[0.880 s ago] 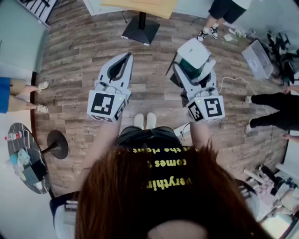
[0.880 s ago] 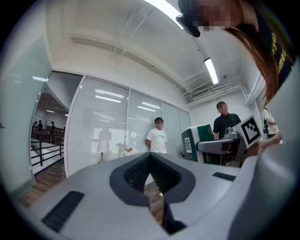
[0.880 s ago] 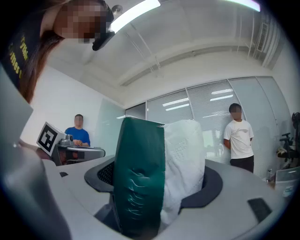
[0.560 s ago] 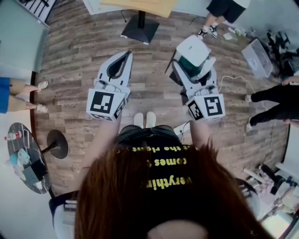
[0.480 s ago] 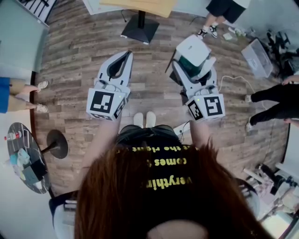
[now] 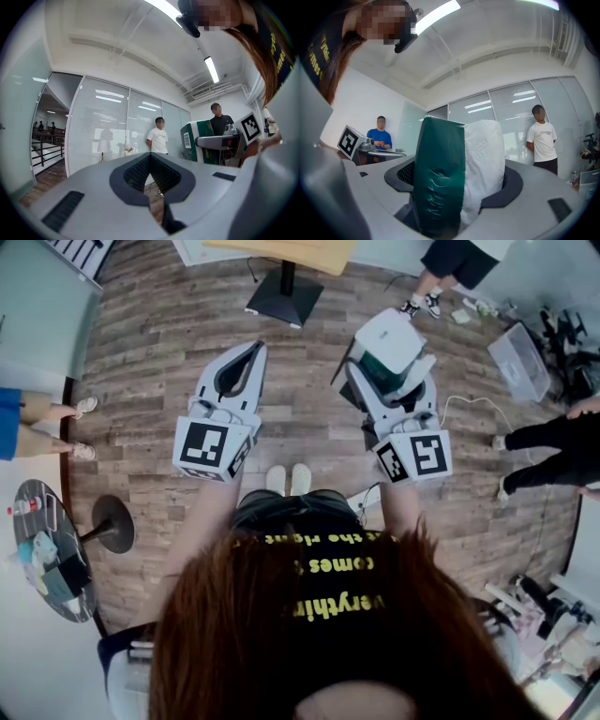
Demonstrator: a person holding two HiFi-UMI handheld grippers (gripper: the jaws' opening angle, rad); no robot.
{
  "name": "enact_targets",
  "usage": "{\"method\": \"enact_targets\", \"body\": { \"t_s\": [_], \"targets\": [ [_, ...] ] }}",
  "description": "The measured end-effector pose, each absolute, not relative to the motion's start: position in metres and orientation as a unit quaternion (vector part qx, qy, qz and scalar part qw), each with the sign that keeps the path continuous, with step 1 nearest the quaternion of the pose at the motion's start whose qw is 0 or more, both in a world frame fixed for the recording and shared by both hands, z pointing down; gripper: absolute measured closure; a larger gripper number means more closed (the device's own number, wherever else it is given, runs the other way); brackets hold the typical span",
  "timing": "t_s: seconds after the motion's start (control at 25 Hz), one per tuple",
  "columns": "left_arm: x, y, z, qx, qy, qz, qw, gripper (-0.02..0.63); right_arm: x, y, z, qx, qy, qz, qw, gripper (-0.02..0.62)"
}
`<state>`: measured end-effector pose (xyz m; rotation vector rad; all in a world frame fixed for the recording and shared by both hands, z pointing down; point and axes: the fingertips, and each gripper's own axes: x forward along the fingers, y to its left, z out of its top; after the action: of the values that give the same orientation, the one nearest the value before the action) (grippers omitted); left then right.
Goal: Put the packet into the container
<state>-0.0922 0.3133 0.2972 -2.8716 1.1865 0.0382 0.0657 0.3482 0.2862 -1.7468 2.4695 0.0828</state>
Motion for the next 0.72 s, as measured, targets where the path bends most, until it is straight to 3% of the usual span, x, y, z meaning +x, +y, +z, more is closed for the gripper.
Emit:
{"method": "enact_targets", "body": {
  "t_s": [0.72],
  "targets": [
    [-0.049, 0.274, 0.304, -0.916, 0.401, 0.009, 0.013, 0.609, 0.103, 0.3, 0.295, -0.557, 0.829, 0.014, 0.053, 0.21]
  ]
}}
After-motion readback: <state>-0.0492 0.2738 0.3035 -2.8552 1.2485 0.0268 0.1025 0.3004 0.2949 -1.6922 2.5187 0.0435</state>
